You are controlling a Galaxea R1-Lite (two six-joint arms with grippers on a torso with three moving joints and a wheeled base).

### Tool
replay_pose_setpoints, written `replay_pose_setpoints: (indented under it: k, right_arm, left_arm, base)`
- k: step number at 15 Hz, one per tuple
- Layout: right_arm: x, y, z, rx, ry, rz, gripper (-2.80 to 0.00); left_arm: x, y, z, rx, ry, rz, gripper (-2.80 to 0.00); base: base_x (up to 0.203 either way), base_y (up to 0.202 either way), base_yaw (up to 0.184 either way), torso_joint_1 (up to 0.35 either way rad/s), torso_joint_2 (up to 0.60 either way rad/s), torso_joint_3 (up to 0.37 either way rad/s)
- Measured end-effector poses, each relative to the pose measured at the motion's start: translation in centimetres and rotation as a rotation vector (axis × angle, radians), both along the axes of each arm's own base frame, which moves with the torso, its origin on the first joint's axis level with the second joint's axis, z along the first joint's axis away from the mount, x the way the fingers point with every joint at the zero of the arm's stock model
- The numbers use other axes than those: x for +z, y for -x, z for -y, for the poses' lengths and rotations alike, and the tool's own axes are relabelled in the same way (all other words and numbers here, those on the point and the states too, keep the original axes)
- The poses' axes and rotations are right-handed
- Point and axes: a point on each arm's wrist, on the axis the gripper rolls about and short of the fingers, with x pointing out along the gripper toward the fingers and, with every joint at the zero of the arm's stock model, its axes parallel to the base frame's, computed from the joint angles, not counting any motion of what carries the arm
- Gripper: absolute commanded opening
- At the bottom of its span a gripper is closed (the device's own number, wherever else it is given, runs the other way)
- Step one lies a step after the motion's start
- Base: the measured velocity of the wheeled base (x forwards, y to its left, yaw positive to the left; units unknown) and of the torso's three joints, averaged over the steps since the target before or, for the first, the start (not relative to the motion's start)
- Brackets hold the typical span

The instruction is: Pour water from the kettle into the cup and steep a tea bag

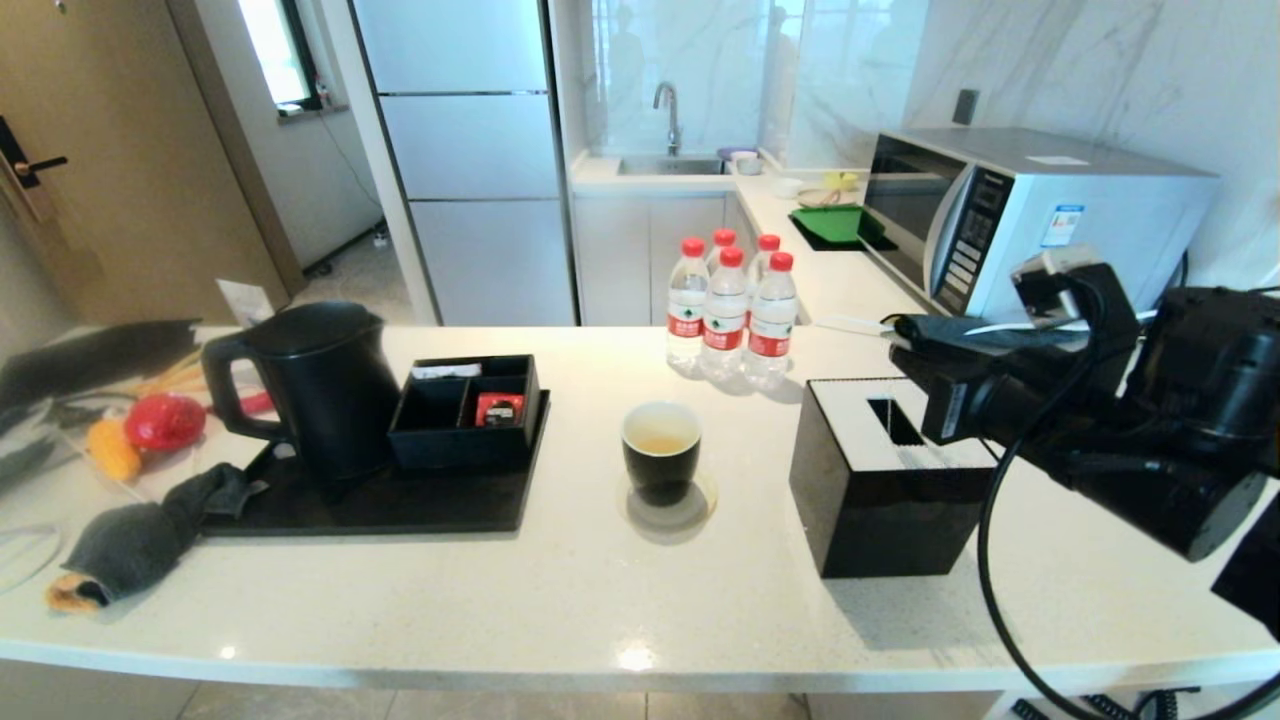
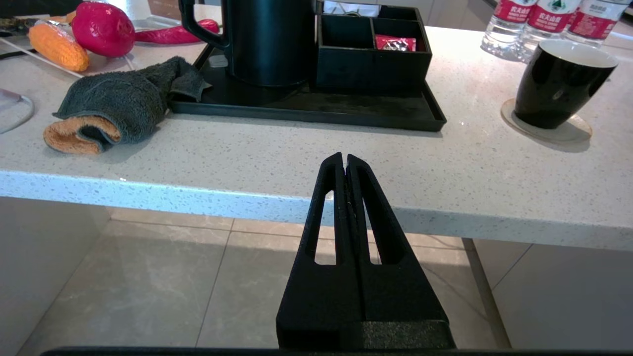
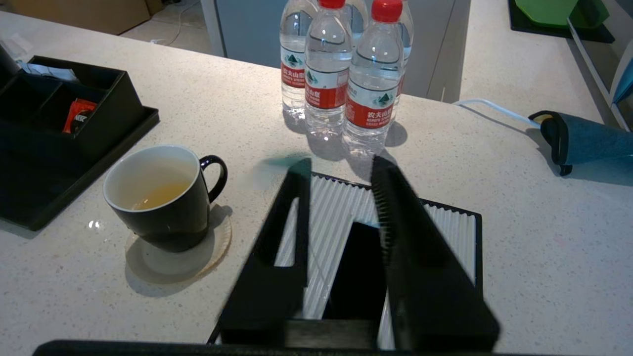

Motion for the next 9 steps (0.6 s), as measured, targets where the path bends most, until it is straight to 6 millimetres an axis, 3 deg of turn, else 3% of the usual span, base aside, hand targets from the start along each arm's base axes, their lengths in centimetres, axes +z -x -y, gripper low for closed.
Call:
replay_pose_setpoints:
  k: [9]
  right_arm:
    - [-0.73, 1.00, 0.61, -0.011, 0.012, -0.026, 0.00]
  left_arm:
    - [0.00, 0.00, 0.00, 0.000, 0.000, 0.000, -2.80]
  base:
    - [0.000, 0.000, 0.000, 0.000, 0.00, 0.000]
